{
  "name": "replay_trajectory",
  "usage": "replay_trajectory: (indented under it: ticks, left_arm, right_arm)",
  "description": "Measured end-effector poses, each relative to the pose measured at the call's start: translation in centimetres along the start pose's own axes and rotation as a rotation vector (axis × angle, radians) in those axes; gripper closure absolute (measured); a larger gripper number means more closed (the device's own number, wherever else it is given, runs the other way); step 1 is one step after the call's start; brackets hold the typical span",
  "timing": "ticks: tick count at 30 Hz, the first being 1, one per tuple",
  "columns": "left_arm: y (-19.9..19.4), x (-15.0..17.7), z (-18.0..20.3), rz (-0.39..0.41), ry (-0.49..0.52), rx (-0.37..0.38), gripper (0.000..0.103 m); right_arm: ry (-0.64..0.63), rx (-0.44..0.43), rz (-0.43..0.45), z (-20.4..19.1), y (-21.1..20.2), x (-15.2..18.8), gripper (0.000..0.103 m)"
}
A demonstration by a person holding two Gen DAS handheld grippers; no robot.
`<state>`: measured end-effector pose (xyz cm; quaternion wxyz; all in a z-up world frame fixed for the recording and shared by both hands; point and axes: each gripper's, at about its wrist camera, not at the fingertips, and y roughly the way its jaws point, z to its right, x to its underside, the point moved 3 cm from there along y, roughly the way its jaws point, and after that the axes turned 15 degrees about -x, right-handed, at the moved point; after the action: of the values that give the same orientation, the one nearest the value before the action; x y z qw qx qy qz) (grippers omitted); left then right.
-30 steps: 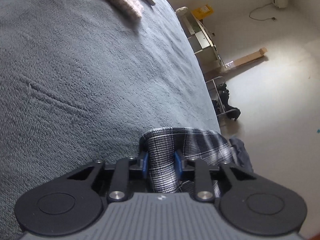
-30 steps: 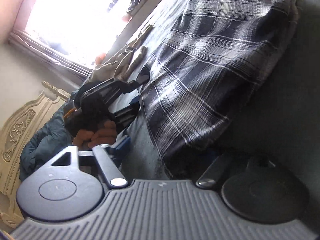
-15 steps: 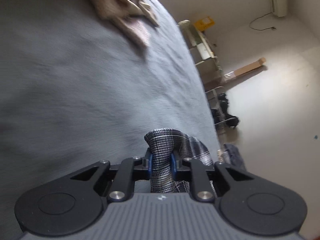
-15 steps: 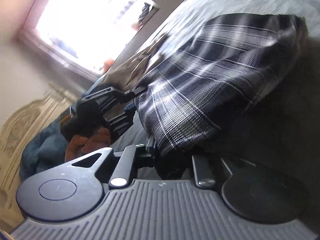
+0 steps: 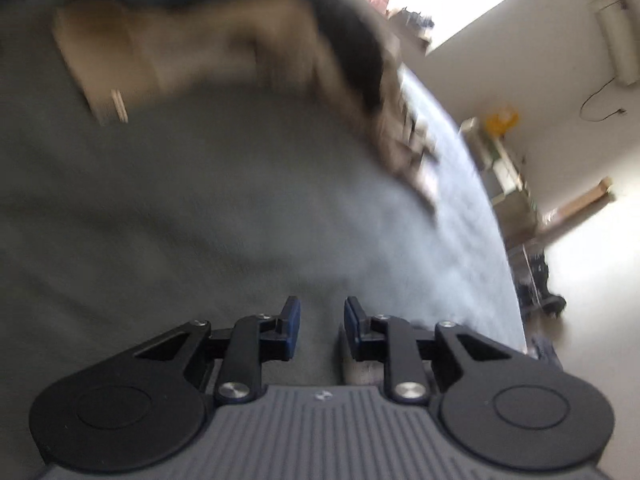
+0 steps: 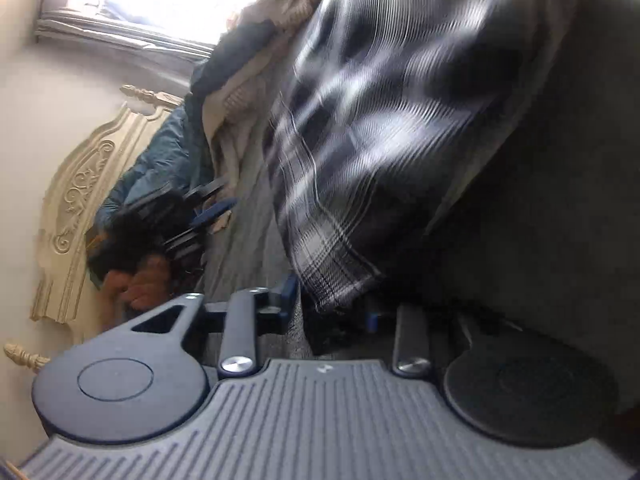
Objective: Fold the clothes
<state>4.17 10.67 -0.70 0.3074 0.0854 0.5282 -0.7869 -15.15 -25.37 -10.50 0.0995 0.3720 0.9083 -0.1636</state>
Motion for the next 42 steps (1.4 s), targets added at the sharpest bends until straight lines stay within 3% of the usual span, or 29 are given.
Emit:
replay_trajectory:
  ticks: [1, 4, 6, 9, 12, 14, 17, 20, 23, 26, 30, 36, 38, 42]
  left_arm:
    - [-3.1, -0.9, -0.2, 0.060, 0.026, -0.018, 0.079]
    - [-11.3, -2.6, -0.1, 0.220, 0.118, -0.074, 0.061]
    - [-14.2, -1.6, 0.5, 0.266, 0.189, -0.104, 0.058]
    - [-13.5, 3.3, 2.1, 0.227, 0.313, -0.093, 0.058]
    - [-11.2, 10.8, 2.5, 0.184, 0.421, -0.038, 0.059]
    - [-9.4, 16.1, 3.4, 0.205, 0.513, 0.017, 0.060]
    - [-6.7, 21.9, 5.8, 0.261, 0.638, 0.108, 0.060]
    - [-4.8, 24.7, 8.0, 0.284, 0.726, 0.137, 0.060]
    - [-4.1, 26.5, 9.7, 0.286, 0.797, 0.157, 0.061]
    - [-2.7, 27.2, 11.1, 0.291, 0.880, 0.152, 0.060]
    - [-0.9, 28.6, 11.6, 0.277, 0.970, 0.092, 0.059]
    - [-0.8, 29.1, 11.6, 0.262, 1.020, 0.058, 0.055]
    - [-0.6, 29.0, 11.6, 0.245, 1.002, 0.051, 0.055]
    - [-0.5, 27.9, 11.6, 0.205, 0.954, 0.061, 0.055]
  right_arm:
    - [-0.029, 0.011, 0.002, -0.2, -1.2, -0.1, 0.058]
    - [-0.119, 0.016, -0.031, -0.9, -4.2, 0.1, 0.058]
    - [-0.207, 0.005, -0.065, -1.8, -5.2, 0.0, 0.058]
    - [-0.388, 0.016, -0.117, -4.5, -5.8, 0.5, 0.058]
    - [-0.595, 0.031, -0.092, -7.6, -4.2, 0.2, 0.059]
    - [-0.714, 0.058, -0.069, -8.9, -3.7, 0.2, 0.060]
    - [-0.756, 0.133, -0.040, -8.7, -2.7, 0.3, 0.065]
    - [-0.709, 0.196, 0.007, -7.4, -3.1, 0.5, 0.067]
    - [-0.754, 0.277, 0.117, -5.8, -5.6, 0.4, 0.067]
    - [-0.721, 0.329, 0.225, -3.9, -7.7, -1.7, 0.065]
    - [-0.568, 0.285, 0.300, -0.7, -9.2, -5.3, 0.057]
    - [-0.441, 0.158, 0.280, 3.5, -7.9, -8.5, 0.056]
    - [-0.436, 0.144, 0.275, 4.6, -7.6, -8.4, 0.076]
    - [-0.313, 0.136, 0.319, 7.9, -9.2, -8.1, 0.083]
